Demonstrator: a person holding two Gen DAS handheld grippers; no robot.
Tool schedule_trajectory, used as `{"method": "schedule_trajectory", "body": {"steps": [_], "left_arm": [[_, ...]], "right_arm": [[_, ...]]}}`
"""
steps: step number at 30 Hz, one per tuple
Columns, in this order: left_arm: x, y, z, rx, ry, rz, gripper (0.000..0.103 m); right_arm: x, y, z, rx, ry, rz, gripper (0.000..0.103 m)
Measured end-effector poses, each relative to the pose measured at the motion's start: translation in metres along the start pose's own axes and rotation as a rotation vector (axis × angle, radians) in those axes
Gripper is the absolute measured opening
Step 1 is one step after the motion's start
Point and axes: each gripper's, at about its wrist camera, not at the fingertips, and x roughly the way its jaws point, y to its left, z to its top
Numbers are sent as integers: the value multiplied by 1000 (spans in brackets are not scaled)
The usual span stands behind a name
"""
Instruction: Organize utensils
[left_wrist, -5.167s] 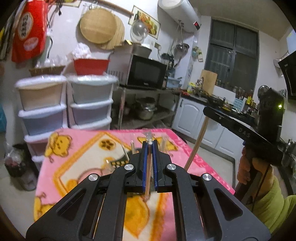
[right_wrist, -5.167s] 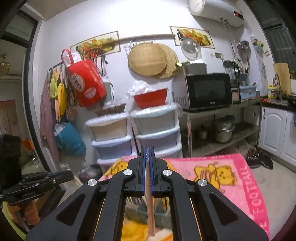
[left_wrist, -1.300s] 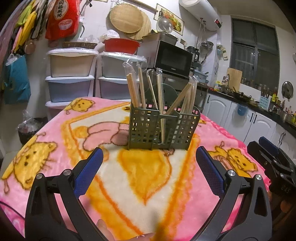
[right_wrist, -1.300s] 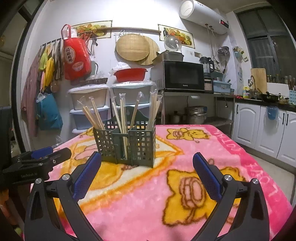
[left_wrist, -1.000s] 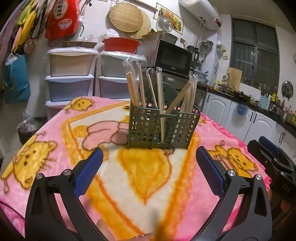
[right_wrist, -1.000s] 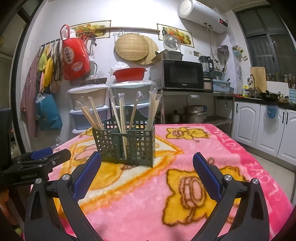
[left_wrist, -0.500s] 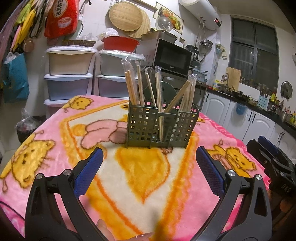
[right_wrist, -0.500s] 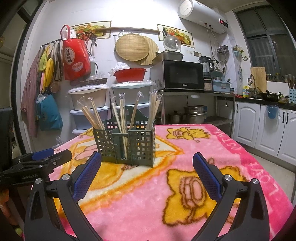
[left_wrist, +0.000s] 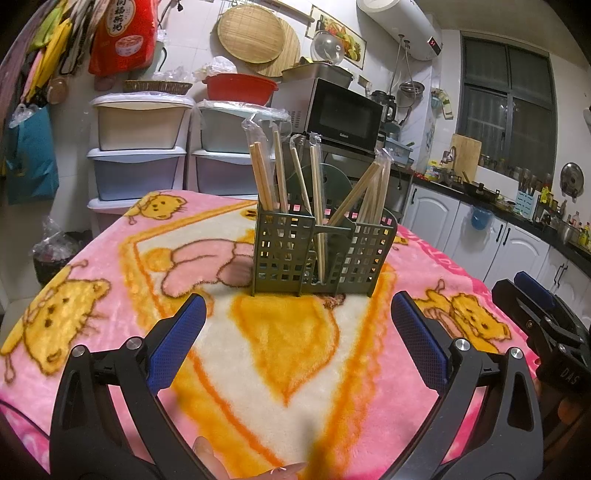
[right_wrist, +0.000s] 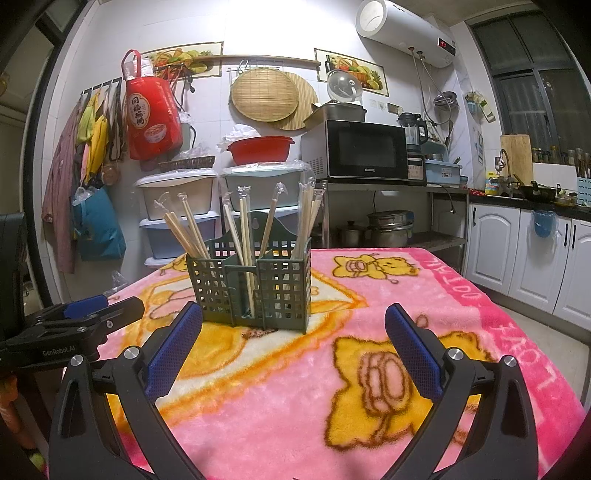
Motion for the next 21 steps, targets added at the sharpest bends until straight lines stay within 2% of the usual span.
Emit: {"method": "schedule_trajectory", "body": {"steps": [21], "left_arm": [[0, -1, -1, 0, 0, -2, 92]], "right_arm": [[0, 0, -1, 1, 0, 0, 96]]}}
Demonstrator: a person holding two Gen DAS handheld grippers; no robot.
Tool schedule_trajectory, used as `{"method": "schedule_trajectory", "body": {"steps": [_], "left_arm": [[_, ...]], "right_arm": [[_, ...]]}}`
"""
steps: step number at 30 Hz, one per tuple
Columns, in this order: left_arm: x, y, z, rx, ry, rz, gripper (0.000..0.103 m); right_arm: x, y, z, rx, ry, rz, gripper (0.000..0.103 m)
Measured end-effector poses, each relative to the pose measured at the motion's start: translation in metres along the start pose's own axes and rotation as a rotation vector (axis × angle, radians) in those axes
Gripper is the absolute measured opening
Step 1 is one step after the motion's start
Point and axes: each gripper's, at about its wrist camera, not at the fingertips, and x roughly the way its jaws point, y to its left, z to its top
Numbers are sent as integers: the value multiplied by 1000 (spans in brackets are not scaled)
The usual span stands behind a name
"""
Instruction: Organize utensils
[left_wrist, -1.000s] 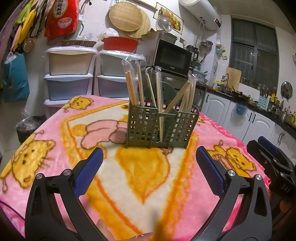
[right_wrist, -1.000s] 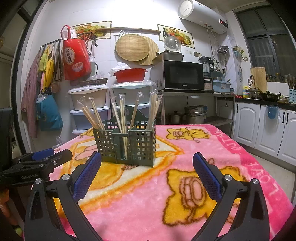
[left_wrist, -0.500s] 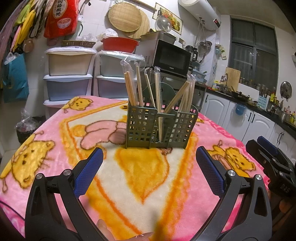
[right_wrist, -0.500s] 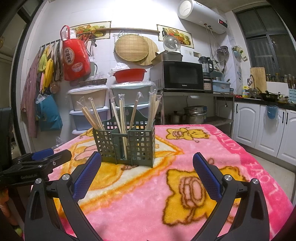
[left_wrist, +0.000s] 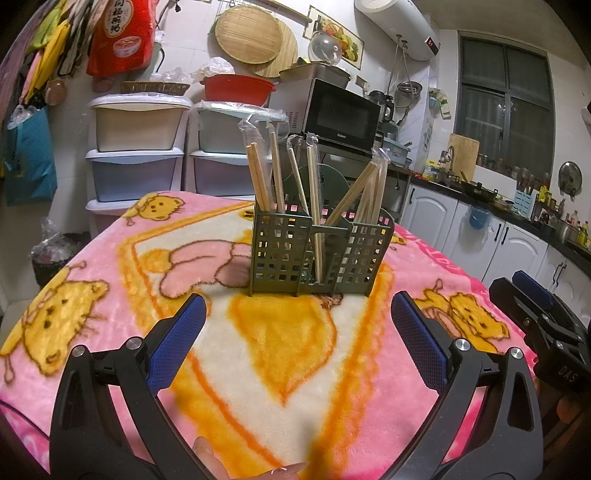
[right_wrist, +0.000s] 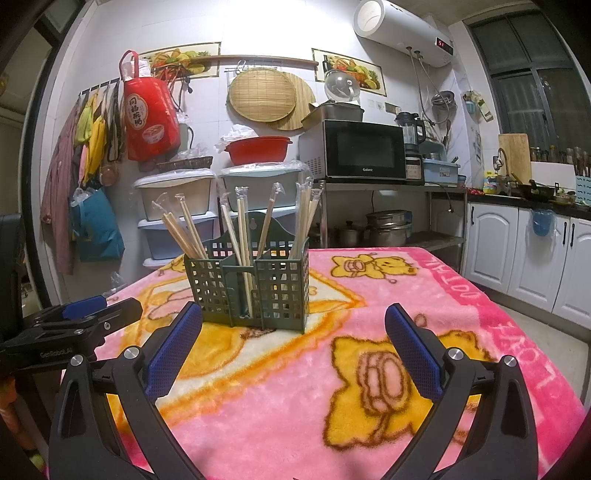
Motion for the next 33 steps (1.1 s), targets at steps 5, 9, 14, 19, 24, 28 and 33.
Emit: {"method": "schedule_trajectory", "body": {"steps": [5, 9, 14, 19, 24, 28, 33], "left_arm": [[0, 0, 0, -2, 1, -1, 92], [0, -1, 0, -2, 0, -4, 92], [3, -5, -3, -7, 16, -4, 92], [3, -3, -3, -28, 24, 11, 92], [1, 0, -1, -36, 22, 38, 92], [0, -1, -1, -33, 19, 53, 92], [12, 27, 13, -95, 86, 126, 92]], "right_arm": [[0, 0, 0, 0, 0, 0, 96], [0, 0, 0, 0, 0, -1, 96], [-2, -3, 0, 3, -5, -15, 96], [-1, -8, 1, 12, 3, -32, 96], [-2, -11, 2, 21, 9, -45, 96], [-1, -13, 2, 29, 20, -55, 96], [15, -42, 9, 68, 112, -115, 96]]}}
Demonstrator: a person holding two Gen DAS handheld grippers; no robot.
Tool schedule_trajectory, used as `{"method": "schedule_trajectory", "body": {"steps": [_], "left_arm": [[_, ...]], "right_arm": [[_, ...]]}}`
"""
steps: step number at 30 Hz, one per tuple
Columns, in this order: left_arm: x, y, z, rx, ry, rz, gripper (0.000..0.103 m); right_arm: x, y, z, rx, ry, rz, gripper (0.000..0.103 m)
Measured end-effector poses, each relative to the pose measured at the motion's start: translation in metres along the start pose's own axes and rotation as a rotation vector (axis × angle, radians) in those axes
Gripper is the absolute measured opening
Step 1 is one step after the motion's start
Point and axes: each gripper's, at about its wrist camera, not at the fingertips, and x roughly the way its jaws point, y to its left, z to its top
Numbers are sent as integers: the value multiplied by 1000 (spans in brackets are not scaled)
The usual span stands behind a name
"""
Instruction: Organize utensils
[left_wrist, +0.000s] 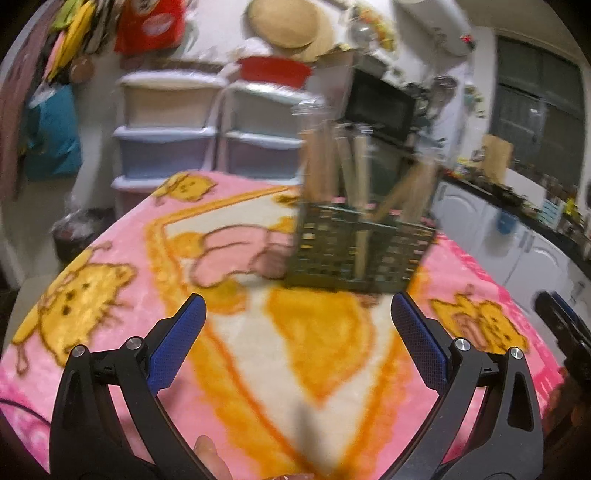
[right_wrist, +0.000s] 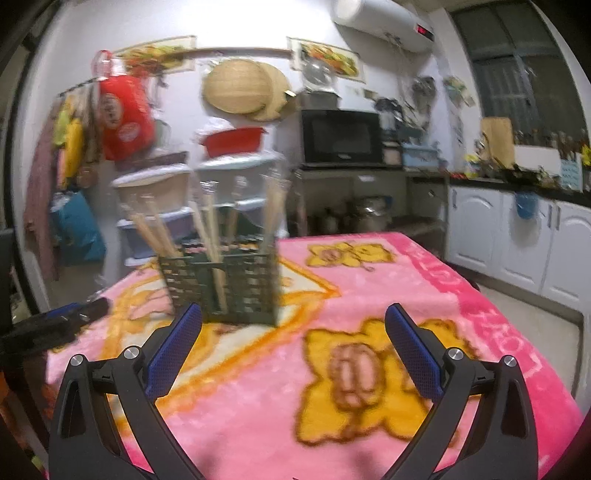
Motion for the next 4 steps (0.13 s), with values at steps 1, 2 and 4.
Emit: {"method": "schedule_trajectory", "body": {"steps": [1, 2, 4], "left_arm": [[7, 14, 9, -23, 30, 54, 92], [14, 27, 16, -41, 61, 104, 92], [34, 57, 30, -74, 151, 223, 92]], "right_arm": [[8, -10, 4, 0, 36, -32, 96], [17, -20, 7, 1, 71, -71, 96], [39, -43, 11, -1, 168, -156, 96]]}}
